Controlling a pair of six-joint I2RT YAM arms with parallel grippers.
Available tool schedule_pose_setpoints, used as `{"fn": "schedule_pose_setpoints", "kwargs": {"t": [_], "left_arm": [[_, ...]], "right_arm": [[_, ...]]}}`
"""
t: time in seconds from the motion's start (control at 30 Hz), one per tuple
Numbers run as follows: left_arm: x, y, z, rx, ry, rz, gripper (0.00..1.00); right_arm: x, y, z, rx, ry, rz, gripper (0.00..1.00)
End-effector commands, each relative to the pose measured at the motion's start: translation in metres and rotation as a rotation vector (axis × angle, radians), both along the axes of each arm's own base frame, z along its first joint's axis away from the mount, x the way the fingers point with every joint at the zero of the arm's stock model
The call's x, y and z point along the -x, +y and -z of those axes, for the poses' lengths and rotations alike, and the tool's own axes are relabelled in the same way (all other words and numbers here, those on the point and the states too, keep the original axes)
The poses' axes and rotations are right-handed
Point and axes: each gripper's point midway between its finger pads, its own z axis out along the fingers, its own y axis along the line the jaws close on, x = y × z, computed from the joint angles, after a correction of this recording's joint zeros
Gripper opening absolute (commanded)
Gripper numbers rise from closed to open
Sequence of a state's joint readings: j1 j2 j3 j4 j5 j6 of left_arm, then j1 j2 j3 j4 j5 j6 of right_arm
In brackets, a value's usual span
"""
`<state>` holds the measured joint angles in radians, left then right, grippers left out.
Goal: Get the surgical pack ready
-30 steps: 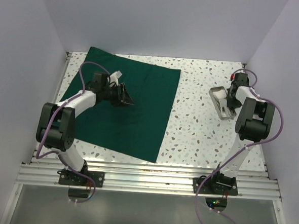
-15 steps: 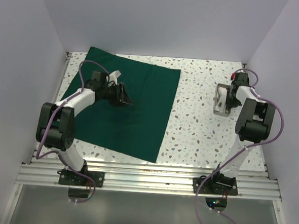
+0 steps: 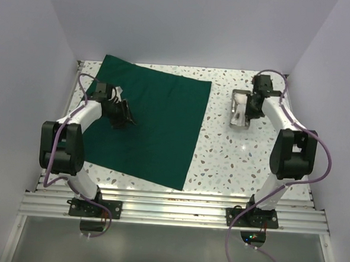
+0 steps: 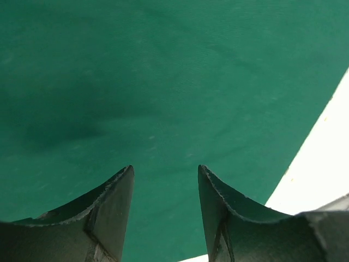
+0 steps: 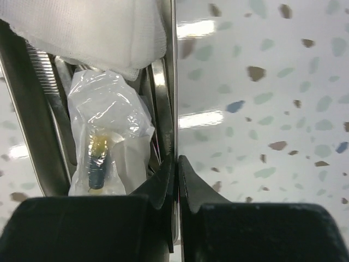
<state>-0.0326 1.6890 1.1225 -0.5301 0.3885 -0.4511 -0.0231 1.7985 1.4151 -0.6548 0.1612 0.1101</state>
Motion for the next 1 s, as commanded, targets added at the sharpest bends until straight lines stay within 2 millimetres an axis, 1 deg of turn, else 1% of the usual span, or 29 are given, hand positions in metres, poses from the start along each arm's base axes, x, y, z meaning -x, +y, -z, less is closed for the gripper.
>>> {"fn": "schedule_pose_setpoints", "kwargs": {"t": [0.0, 0.03, 0.1, 0.13, 0.17, 0.2, 0.23, 0.27, 0.3, 0.33, 0.37, 0.4, 0.43, 0.47, 0.5, 0.53, 0.57, 0.6, 0.63, 0.67, 0.7, 0.73, 0.77, 0.8, 0.83, 0.87, 0.9, 0.97], "left_arm": [[-0.002, 0.02, -0.02, -0.086, -0.045, -0.055, 0.55], [0.0, 0.024, -0.02, -0.1, -0.039, -0.071, 0.55], [0.003, 0.035, -0.019, -0.143, -0.023, -0.11, 0.55], [0.004, 0.041, -0.019, -0.157, -0.018, -0.13, 0.55], [0.006, 0.044, -0.019, -0.172, -0.012, -0.143, 0.55], [0.007, 0.048, -0.023, -0.19, -0.02, -0.16, 0.55], [0.009, 0.061, -0.022, -0.198, -0.015, -0.2, 0.55], [0.01, 0.064, -0.022, -0.203, -0.014, -0.211, 0.56], [0.011, 0.067, -0.025, -0.209, -0.024, -0.227, 0.56], [0.015, 0.071, -0.021, -0.213, -0.012, -0.24, 0.56], [0.018, 0.072, -0.019, -0.213, -0.002, -0.244, 0.56], [0.02, 0.073, -0.017, -0.209, 0.008, -0.247, 0.56], [0.024, 0.077, -0.013, -0.212, 0.028, -0.26, 0.56], [0.026, 0.078, -0.01, -0.215, 0.038, -0.265, 0.56], [0.03, 0.084, -0.007, -0.223, 0.057, -0.284, 0.56], [0.035, 0.085, -0.002, -0.223, 0.078, -0.294, 0.56], [0.037, 0.086, -0.001, -0.215, 0.081, -0.303, 0.56], [0.037, 0.088, 0.0, -0.206, 0.081, -0.316, 0.55], [0.037, 0.089, 0.003, -0.205, 0.083, -0.319, 0.53], [0.037, 0.093, 0.007, -0.218, 0.092, -0.325, 0.52], [0.036, 0.096, 0.009, -0.236, 0.096, -0.333, 0.49], [0.035, 0.1, 0.009, -0.253, 0.102, -0.343, 0.47], [0.039, 0.105, 0.018, -0.278, 0.145, -0.36, 0.45], [0.039, 0.107, 0.019, -0.281, 0.162, -0.37, 0.4], [0.04, 0.107, 0.022, -0.278, 0.177, -0.374, 0.38], [0.043, 0.106, 0.026, -0.278, 0.2, -0.379, 0.38], [0.047, 0.106, 0.029, -0.278, 0.213, -0.381, 0.38], [0.053, 0.105, 0.034, -0.279, 0.243, -0.382, 0.39]], "right_arm": [[-0.014, 0.072, -0.04, -0.094, -0.101, -0.109, 0.0], [-0.013, 0.104, -0.038, -0.098, -0.094, -0.179, 0.0], [-0.018, 0.139, -0.043, -0.12, -0.115, -0.25, 0.0], [-0.017, 0.17, -0.045, -0.133, -0.126, -0.319, 0.0], [-0.019, 0.186, -0.036, -0.134, -0.111, -0.349, 0.0], [-0.024, 0.201, -0.042, -0.139, -0.129, -0.376, 0.0], [-0.019, 0.226, -0.041, -0.137, -0.125, -0.429, 0.0], [-0.021, 0.237, -0.026, -0.114, -0.099, -0.448, 0.0], [-0.026, 0.253, -0.032, -0.12, -0.121, -0.475, 0.0], [-0.028, 0.277, -0.026, -0.127, -0.121, -0.505, 0.0], [-0.024, 0.286, -0.015, -0.122, -0.101, -0.524, 0.0], [-0.03, 0.3, -0.02, -0.143, -0.125, -0.518, 0.0], [-0.027, 0.32, -0.018, -0.157, -0.135, -0.538, 0.0], [-0.028, 0.332, -0.017, -0.168, -0.139, -0.542, 0.0], [-0.029, 0.354, -0.011, -0.177, -0.138, -0.553, 0.0], [-0.029, 0.367, -0.011, -0.182, -0.146, -0.566, 0.0], [-0.036, 0.381, -0.021, -0.192, -0.184, -0.576, 0.0], [-0.03, 0.399, -0.006, -0.184, -0.161, -0.605, 0.0], [-0.03, 0.407, -0.002, -0.183, -0.157, -0.617, 0.0], [-0.036, 0.42, -0.015, -0.204, -0.193, -0.619, 0.0], [-0.035, 0.429, -0.002, -0.209, -0.176, -0.629, 0.0], [-0.038, 0.437, -0.009, -0.231, -0.2, -0.627, 0.0], [-0.038, 0.443, -0.008, -0.241, -0.206, -0.631, 0.0], [-0.037, 0.451, 0.001, -0.251, -0.199, -0.636, 0.0], [-0.037, 0.456, 0.005, -0.261, -0.196, -0.639, 0.0], [-0.038, 0.463, 0.002, -0.275, -0.206, -0.647, 0.0], [-0.033, 0.471, 0.012, -0.269, -0.193, -0.659, 0.0], [-0.026, 0.487, 0.012, -0.264, -0.207, -0.694, 0.0]]}}
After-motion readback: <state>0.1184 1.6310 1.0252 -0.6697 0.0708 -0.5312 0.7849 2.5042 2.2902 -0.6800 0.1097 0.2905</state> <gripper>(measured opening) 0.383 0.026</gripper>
